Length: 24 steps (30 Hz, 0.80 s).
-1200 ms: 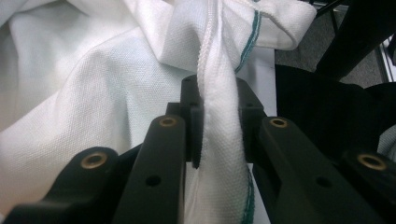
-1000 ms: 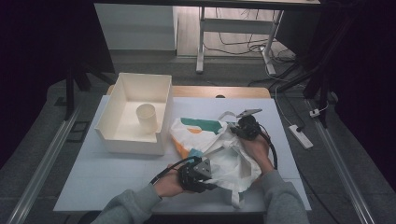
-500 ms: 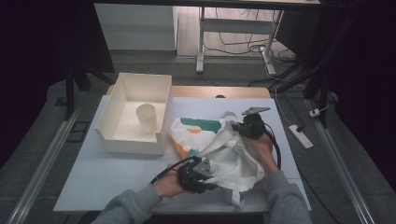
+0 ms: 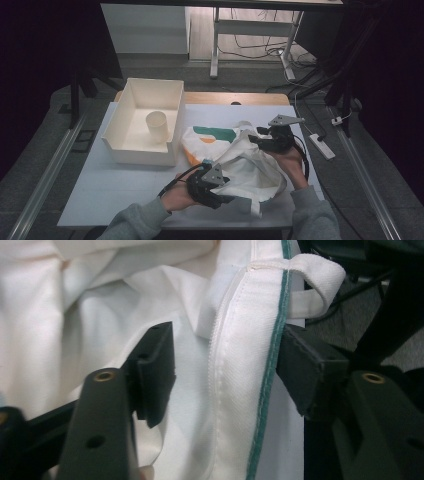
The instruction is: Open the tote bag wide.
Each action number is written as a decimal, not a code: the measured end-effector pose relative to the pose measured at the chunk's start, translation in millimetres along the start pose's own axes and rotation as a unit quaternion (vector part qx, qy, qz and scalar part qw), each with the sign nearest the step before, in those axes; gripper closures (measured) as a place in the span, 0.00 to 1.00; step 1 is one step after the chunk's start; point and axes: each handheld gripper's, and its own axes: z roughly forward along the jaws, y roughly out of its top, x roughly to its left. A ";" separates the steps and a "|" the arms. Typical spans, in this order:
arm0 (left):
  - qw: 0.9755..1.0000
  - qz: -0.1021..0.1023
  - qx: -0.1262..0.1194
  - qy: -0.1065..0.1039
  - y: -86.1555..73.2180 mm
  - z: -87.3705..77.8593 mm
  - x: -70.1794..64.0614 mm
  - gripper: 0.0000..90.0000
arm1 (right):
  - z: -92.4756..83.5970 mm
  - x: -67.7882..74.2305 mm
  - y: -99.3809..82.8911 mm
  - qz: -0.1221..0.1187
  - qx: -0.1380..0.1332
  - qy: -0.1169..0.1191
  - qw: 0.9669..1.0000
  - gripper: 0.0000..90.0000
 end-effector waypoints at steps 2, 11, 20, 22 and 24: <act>1.000 -0.018 -0.023 0.000 0.9 -8.0 2.8 0.43 | -5.4 3.6 -0.6 -0.003 -0.002 0.002 1.000 0.55; 0.996 -0.058 -0.059 0.037 5.3 -31.7 21.7 0.42 | -17.1 18.1 -8.4 -0.012 0.001 0.011 1.000 0.55; 0.992 -0.100 -0.046 0.069 11.2 -29.7 55.6 0.41 | -27.1 44.2 -15.9 -0.020 0.003 0.030 0.999 0.55; 0.991 -0.106 -0.040 0.072 14.1 -27.3 63.2 0.41 | -30.0 49.6 -16.6 -0.024 0.003 0.033 0.999 0.55; 0.990 -0.107 -0.034 0.081 17.2 -24.2 69.7 0.40 | -33.1 54.2 -17.4 -0.025 0.001 0.035 0.999 0.55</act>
